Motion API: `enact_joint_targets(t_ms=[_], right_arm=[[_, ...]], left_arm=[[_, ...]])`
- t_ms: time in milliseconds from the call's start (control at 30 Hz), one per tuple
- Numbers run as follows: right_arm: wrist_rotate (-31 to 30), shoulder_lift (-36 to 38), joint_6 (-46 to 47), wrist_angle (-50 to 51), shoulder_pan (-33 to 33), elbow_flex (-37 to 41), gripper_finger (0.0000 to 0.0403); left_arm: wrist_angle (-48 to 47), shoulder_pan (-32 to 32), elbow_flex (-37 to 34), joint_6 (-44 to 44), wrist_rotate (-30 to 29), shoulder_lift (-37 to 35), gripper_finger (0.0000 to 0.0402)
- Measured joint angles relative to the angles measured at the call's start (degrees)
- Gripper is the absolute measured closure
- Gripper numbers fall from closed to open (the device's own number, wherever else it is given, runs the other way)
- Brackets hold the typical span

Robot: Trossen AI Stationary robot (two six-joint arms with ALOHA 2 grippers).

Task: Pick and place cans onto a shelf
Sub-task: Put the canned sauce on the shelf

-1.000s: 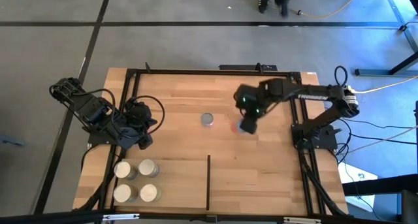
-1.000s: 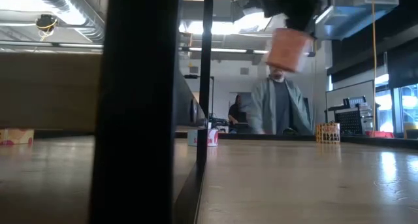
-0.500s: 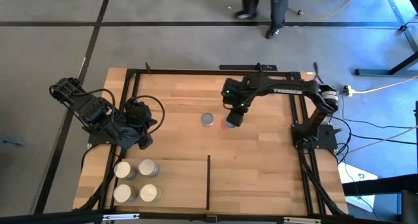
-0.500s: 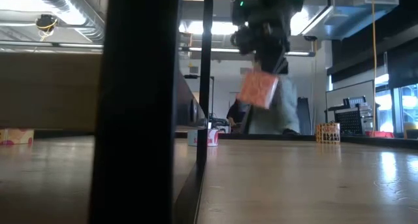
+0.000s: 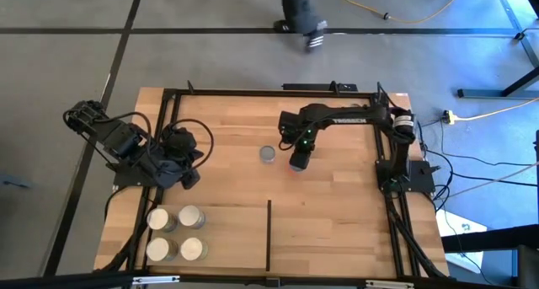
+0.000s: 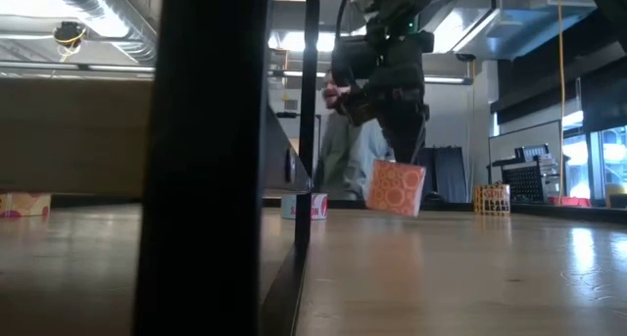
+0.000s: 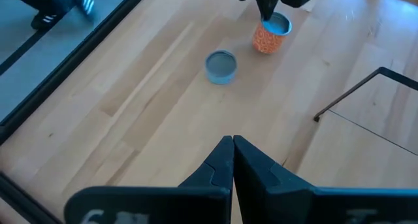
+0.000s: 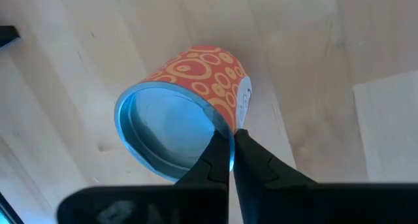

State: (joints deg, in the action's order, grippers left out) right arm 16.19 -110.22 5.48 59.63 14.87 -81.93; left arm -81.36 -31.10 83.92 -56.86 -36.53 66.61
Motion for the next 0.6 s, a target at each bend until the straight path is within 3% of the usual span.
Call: enact_joint_targets(t_ms=[167,400,600], right_arm=[[-0.02,-0.8,-2.06,-0.01,-0.04,0.0,0.0393],[-0.03,-0.78,-1.74,-0.16,-0.04,0.0,0.0342],[-0.04,-0.78,-1.49,3.01,-0.04,-3.49,0.0339]], left_arm=[[0.0,0.03,0.0,0.0,0.0,0.0,0.0401],[0.0,0.03,0.0,0.02,0.0,0.0,0.0401],[-0.01,0.03,0.0,0.41,0.0,0.0,0.0401]])
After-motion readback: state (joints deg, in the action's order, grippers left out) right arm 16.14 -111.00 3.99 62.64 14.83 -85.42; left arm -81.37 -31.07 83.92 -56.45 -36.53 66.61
